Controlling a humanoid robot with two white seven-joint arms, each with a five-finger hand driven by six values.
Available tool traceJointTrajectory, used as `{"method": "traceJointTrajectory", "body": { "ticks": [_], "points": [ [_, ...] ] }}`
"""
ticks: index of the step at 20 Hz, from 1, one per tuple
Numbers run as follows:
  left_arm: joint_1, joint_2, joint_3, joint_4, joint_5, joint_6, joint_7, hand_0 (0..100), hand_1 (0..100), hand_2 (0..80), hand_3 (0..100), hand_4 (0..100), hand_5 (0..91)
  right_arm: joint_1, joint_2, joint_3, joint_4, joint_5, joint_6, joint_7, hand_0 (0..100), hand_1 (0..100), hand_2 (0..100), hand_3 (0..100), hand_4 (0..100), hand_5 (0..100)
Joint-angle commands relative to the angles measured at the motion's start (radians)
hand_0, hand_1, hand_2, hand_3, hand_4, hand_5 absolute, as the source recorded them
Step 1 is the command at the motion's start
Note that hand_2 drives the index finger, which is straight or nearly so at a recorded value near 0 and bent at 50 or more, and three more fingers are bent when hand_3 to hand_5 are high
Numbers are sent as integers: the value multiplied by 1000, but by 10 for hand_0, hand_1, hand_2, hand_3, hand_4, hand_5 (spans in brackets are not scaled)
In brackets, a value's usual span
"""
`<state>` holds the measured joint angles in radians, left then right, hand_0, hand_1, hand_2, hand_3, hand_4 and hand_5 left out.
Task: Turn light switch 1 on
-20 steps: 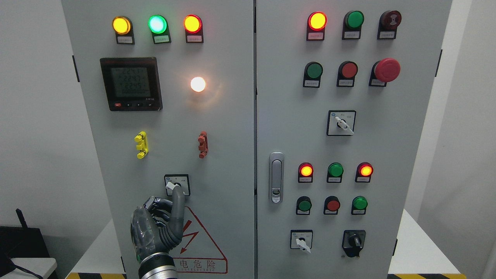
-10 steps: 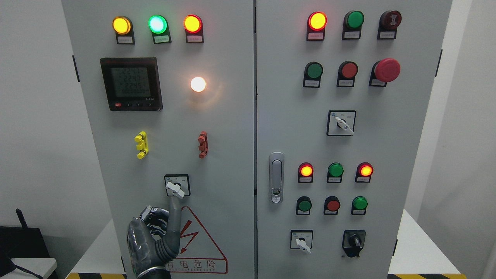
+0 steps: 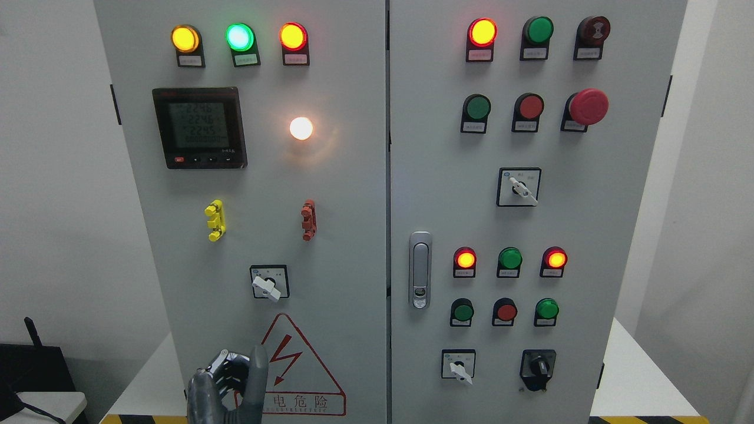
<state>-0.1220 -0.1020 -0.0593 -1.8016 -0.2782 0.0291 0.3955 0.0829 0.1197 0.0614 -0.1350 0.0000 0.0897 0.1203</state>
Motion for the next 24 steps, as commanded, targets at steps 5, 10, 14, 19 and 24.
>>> {"method": "traceJointTrajectory", "body": {
  "ticks": [5, 10, 14, 19, 24],
  "points": [
    [218, 24, 350, 134, 71, -172, -161, 185, 205, 446, 720, 753, 468, 0, 0, 0, 0, -17, 1, -1, 120, 389, 0, 0, 0, 0],
    [269, 33, 496, 296, 123, -192, -179, 235, 116, 328, 551, 593, 275, 0, 0, 0, 0, -17, 1, -1, 120, 389, 0, 0, 0, 0],
    [321, 45, 582, 434, 148, -257, -185, 302, 79, 245, 448, 507, 196, 0, 0, 0, 0, -17, 1, -1, 120, 389, 0, 0, 0, 0],
    [354, 60, 636, 657, 151, -287, -187, 325, 86, 226, 427, 491, 168, 0, 0, 0, 0, -17, 1, -1, 120, 389, 0, 0, 0, 0],
    [381, 79, 648, 915, 151, -376, -184, 364, 69, 210, 366, 439, 119, 0, 0, 0, 0, -18, 1, -1, 120, 389, 0, 0, 0, 0]
  ]
}}
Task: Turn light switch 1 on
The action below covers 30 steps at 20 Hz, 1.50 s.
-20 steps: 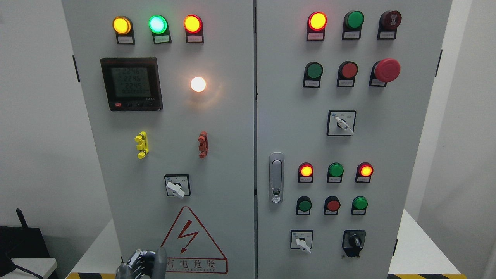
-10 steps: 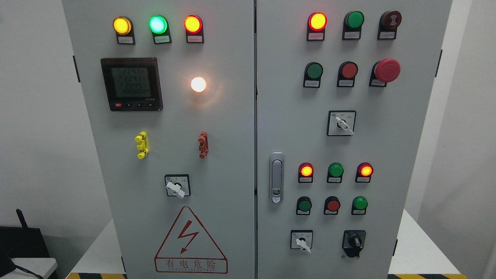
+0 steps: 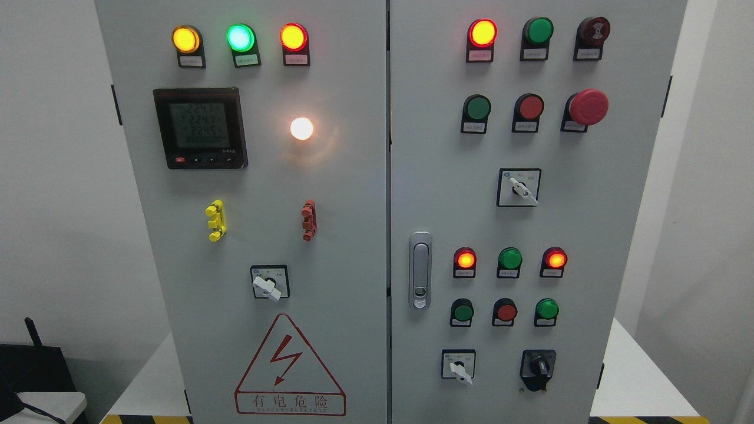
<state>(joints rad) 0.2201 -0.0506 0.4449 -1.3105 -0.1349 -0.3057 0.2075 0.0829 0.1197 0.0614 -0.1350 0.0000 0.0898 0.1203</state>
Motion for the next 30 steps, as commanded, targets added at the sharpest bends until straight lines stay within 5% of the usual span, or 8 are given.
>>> {"method": "traceJointTrajectory", "body": {
  "ticks": [1, 7, 11, 19, 23, 30],
  "points": [
    [45, 28, 156, 478, 9, -67, 6, 366, 67, 207, 363, 435, 116, 0, 0, 0, 0, -18, 1, -1, 120, 389, 0, 0, 0, 0],
    [41, 38, 149, 889, 4, -121, -17, 402, 56, 185, 315, 392, 73, 0, 0, 0, 0, -17, 1, -1, 120, 389, 0, 0, 0, 0],
    [22, 38, 22, 1078, -5, -104, -48, 428, 72, 142, 231, 307, 0, 0, 0, 0, 0, -18, 1, -1, 120, 389, 0, 0, 0, 0],
    [-80, 28, -184, 1212, -18, 65, -66, 474, 118, 0, 70, 180, 0, 0, 0, 0, 0, -18, 1, -1, 120, 389, 0, 0, 0, 0],
    [-120, 22, -311, 1214, -19, 163, -100, 484, 111, 0, 1, 116, 0, 0, 0, 0, 0, -17, 1, -1, 120, 389, 0, 0, 0, 0],
    [-177, 5, -338, 1261, -20, 263, -115, 497, 78, 0, 0, 51, 0, 0, 0, 0, 0, -17, 1, -1, 120, 389, 0, 0, 0, 0]
  ]
}}
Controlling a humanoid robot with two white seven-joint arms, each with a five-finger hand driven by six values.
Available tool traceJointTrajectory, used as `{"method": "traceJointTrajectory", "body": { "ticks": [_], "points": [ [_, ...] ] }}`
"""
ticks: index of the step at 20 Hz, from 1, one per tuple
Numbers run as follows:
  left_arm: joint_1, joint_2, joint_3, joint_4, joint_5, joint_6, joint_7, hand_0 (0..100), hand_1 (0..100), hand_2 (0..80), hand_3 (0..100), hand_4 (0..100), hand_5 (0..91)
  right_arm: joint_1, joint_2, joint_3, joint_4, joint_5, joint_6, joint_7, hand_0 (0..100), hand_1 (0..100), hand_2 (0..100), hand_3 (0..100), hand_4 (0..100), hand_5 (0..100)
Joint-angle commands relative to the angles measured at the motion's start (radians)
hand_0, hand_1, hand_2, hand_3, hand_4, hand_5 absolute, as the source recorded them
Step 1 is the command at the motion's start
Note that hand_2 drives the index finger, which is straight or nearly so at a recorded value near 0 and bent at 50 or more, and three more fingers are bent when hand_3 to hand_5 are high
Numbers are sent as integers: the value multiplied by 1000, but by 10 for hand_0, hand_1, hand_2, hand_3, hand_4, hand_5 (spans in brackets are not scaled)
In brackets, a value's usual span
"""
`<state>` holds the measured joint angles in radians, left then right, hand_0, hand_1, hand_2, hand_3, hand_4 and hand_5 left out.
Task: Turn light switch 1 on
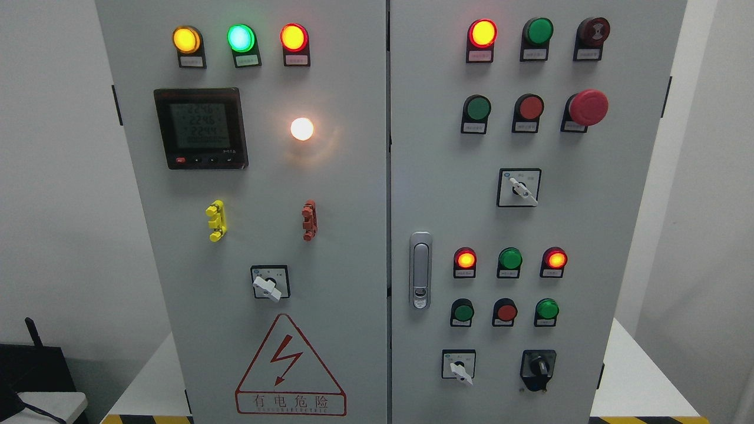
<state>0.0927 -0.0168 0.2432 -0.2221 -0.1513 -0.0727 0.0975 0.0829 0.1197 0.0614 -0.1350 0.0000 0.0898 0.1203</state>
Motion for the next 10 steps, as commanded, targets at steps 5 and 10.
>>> {"method": "traceJointTrajectory", "body": {
  "ticks": [5, 10],
  "points": [
    [-56, -38, -136, 178, -8, 31, -4, 501, 55, 0, 0, 36, 0, 0, 0, 0, 0, -18, 1, -1, 120, 389, 0, 0, 0, 0],
    [-54, -45, -125, 178, -5, 30, 2, 502, 44, 0, 0, 32, 0, 0, 0, 0, 0, -18, 1, -1, 120, 389, 0, 0, 0, 0]
  ]
}}
